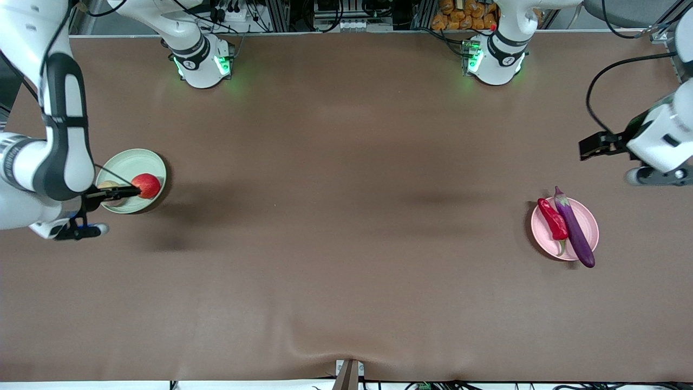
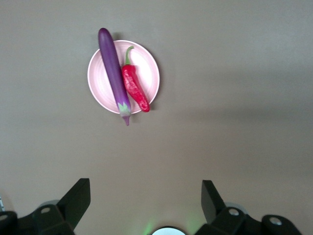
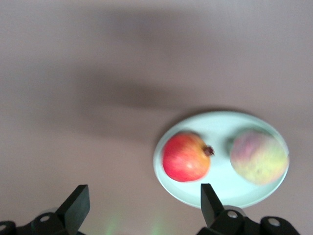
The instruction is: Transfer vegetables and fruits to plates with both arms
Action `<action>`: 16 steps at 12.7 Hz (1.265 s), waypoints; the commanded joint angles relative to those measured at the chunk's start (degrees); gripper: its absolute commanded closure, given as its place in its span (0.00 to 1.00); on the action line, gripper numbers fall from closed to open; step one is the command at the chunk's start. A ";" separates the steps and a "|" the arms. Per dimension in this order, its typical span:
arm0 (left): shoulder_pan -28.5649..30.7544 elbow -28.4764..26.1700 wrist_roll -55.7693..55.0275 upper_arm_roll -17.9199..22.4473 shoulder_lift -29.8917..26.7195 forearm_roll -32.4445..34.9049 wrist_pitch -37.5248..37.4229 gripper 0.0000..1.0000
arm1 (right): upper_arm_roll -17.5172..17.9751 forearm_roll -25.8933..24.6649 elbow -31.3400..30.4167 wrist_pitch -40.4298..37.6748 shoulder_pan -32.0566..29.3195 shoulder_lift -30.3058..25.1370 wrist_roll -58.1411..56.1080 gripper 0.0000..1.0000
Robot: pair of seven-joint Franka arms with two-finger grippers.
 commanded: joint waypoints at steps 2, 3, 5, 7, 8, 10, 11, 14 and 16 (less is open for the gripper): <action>4.04 -1.65 2.78 -0.83 -4.42 0.06 -1.67 0.00 | 7.05 -0.54 16.98 -7.17 -4.25 0.53 -0.56 0.00; 4.59 -1.55 3.13 -0.83 -4.59 -0.55 -1.59 0.00 | 10.99 -0.71 21.29 -9.62 -7.58 0.53 -0.56 0.00; 4.33 -1.29 3.05 -1.10 -4.51 -0.56 -1.58 0.00 | 14.02 -2.28 24.84 -13.58 -8.85 -0.60 0.75 0.00; 4.33 -1.29 2.79 -2.84 -5.12 -0.56 -1.85 0.00 | 14.37 -2.03 25.64 -18.06 -8.67 -3.84 8.78 0.00; 4.33 -1.64 2.70 -3.99 -5.99 -0.65 -1.85 0.00 | 15.33 -2.03 25.46 -20.35 -8.58 -6.39 14.76 0.00; 4.24 -1.47 2.09 -6.10 -6.26 -0.56 -2.81 0.00 | 19.62 -5.52 22.49 -23.00 -8.49 -12.19 22.17 0.00; 4.68 -1.47 2.08 -7.15 -6.27 -0.65 -3.42 0.00 | 21.99 -7.72 20.21 -22.40 -8.84 -15.95 22.46 0.00; 4.77 -1.20 1.91 -8.13 -6.00 -1.69 -4.66 0.00 | 23.95 -9.41 7.06 -16.51 -9.72 -28.52 22.64 0.00; 4.60 -1.12 0.69 -7.95 -6.09 -3.28 -4.57 0.00 | 23.69 -9.59 -3.31 -13.10 -11.73 -37.04 21.94 0.00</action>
